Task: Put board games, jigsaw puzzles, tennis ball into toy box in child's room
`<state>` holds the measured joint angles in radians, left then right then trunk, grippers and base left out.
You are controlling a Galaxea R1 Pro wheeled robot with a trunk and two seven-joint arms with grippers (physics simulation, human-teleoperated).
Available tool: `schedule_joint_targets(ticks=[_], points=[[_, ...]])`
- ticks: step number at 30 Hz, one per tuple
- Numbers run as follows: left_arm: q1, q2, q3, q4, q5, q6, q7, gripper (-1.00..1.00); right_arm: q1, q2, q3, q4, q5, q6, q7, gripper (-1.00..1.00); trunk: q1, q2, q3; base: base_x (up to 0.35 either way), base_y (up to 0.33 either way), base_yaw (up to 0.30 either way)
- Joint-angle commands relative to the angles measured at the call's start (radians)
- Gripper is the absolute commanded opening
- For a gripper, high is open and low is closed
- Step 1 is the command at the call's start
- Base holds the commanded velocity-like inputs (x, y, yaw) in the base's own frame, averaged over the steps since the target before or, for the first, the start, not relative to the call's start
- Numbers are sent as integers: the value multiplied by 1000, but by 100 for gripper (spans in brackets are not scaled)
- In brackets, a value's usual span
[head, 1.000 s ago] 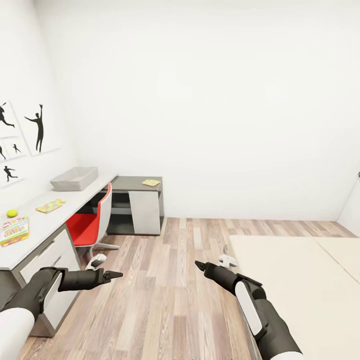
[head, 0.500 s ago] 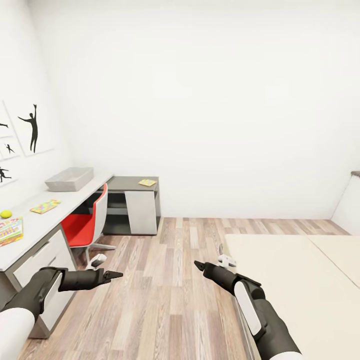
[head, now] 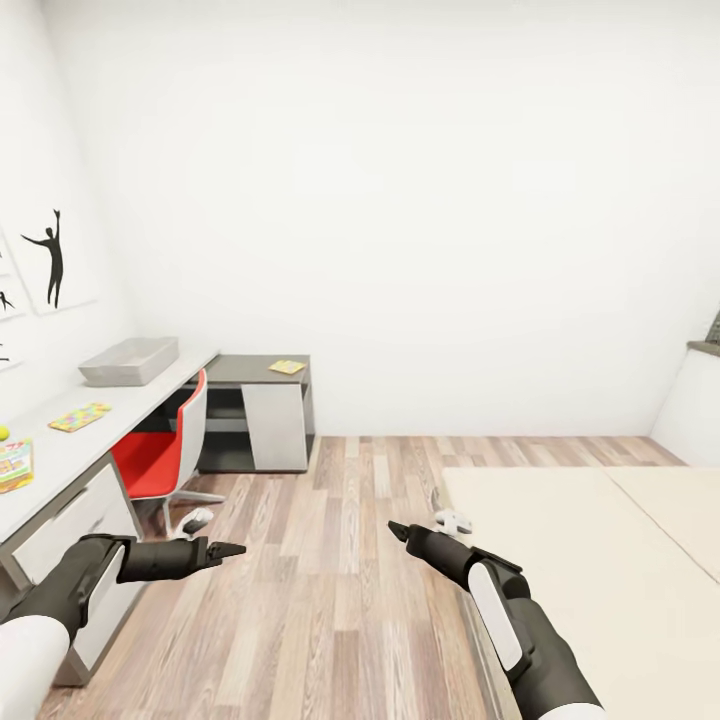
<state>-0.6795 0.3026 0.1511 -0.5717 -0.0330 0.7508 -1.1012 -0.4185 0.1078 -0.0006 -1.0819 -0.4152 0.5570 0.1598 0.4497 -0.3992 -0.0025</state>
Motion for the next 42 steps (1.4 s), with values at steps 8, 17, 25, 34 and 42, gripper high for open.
schedule_joint_targets(ticks=[8,17,25,34,42], points=[[0,1,4,0,-3,8,-6,100,0,2,-1,0,-2,4,1,100,0,-1,5,-85,-5,-121],[0,1,4,0,-2,8,-6,100,0,3,-1,0,-2,4,1,100,0,-1,5,-12,0,-13],[0,1,4,0,-2,8,-6,100,0,3,-1,0,-2,4,1,100,0,-1,5,-24,-14,-1],[0,0,4,0,-2,9,-6,100,0,2,37,0,-2,4,0,100,0,-1,5,-43,-35,0],[0,0,4,0,-2,10,-6,100,0,2,61,0,-1,3,-3,100,0,-1,5,-4,-3,129]])
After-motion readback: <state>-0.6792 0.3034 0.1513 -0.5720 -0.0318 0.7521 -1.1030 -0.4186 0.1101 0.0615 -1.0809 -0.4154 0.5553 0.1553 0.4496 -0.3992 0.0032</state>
